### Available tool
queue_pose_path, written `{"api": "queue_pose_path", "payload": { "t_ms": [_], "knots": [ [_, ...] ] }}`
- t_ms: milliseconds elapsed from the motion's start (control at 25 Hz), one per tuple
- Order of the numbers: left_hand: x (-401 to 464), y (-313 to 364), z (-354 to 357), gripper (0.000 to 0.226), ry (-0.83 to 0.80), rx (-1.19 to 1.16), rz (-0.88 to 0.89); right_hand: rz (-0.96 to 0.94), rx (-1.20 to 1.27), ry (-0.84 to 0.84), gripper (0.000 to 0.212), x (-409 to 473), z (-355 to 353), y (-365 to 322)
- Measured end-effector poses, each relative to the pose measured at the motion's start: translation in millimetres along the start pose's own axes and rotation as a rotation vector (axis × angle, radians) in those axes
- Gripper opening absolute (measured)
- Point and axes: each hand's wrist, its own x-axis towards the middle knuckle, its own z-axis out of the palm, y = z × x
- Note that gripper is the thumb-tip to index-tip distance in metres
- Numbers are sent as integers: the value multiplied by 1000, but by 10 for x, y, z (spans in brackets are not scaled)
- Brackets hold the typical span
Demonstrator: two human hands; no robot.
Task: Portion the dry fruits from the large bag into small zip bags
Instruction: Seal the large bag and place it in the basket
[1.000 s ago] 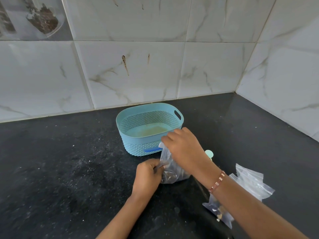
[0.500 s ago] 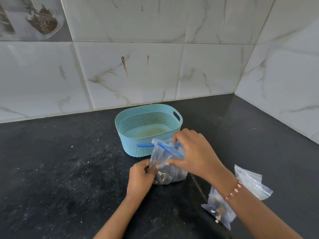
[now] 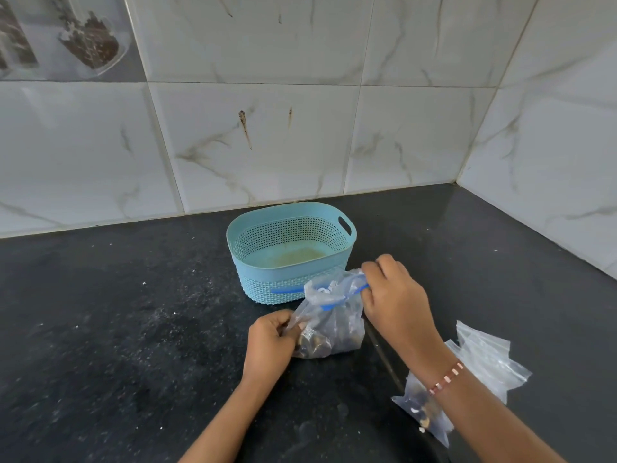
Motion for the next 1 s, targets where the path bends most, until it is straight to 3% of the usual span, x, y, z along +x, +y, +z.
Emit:
{"api": "queue_pose_path", "payload": {
  "t_ms": [280,400,520,600,640,720,760,880,1000],
  "knots": [
    [10,53,-11,15,-28,30,46,128,399,11,26,48,-45,-28],
    [32,76,-65,17,-59,92,22,234,638,-186,16,142,-78,34],
    [18,220,-135,16,-140,12,61,342,1007,-466,30,183,-190,255],
    [14,340,-149,36,-150,-60,73,466,1282,-515,34,157,-271,375],
    [16,405,-145,42,-141,-54,76,553,1338,-456,31,138,-270,416],
    [2,542,-124,44,-130,-60,83,756,1224,-319,23,119,-195,471],
    [2,582,-108,42,-127,-73,86,859,1158,-331,19,120,-145,478],
    [-2,657,-70,36,-91,-77,70,1116,1220,-599,19,143,-34,409],
    [21,678,-75,26,-41,-98,42,1200,1321,-675,19,203,-34,386]
  ]
}}
